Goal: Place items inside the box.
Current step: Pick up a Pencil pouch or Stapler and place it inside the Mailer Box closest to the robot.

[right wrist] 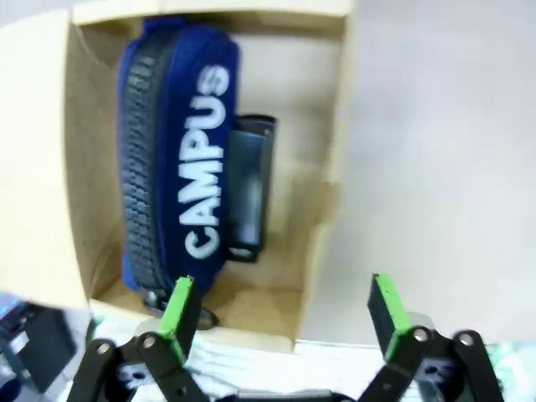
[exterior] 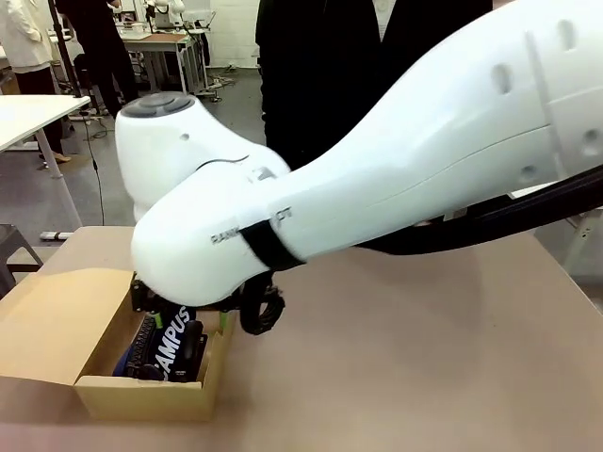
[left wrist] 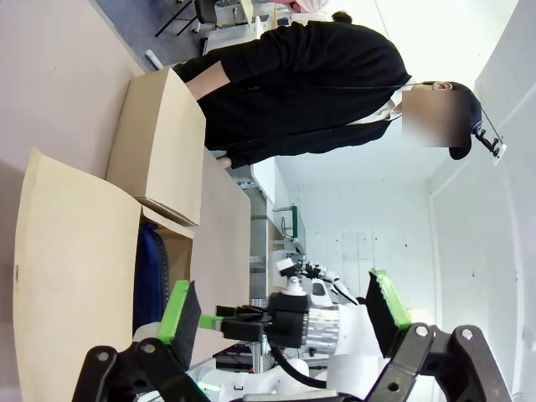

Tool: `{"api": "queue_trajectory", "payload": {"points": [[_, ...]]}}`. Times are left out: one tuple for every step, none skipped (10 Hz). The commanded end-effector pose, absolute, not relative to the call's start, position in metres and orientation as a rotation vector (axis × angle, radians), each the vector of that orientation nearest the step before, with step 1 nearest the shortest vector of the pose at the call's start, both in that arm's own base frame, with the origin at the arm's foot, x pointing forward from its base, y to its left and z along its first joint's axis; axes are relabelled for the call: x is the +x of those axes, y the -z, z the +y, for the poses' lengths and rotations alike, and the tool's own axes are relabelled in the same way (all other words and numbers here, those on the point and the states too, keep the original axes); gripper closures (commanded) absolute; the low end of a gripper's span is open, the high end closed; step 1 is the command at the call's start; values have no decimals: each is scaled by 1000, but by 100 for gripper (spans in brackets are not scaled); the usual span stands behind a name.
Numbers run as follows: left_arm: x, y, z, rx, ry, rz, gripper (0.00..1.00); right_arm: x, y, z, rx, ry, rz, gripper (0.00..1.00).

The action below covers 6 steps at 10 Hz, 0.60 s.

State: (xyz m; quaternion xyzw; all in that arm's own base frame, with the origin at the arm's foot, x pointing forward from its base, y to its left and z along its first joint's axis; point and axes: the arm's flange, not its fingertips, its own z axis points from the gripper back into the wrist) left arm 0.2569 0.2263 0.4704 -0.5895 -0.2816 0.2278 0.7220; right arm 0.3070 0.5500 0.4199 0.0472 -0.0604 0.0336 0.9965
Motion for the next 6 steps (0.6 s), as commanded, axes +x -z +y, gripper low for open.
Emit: {"api": "queue_trajectory", "payload": {"points": [[256,-470,225,-1316,-488,-644,0,291,-451,466,111,-56,-44,0],[256,-470,225,-1316,-488,-644,0,285,-464,421,191,-121,24,0],[256,-470,225,-1316,-488,-644,0,280,-471,379,307,-156,80,0],[256,-470,225,-1316,-488,-644,0,274,-474,337,439,-169,126,0],[256,-470,225,-1316,-488,-644,0,266,-475,294,554,-155,142,0],[256,-470,225,-1316,-488,-644,0,260,-470,246,630,-115,169,0]]}}
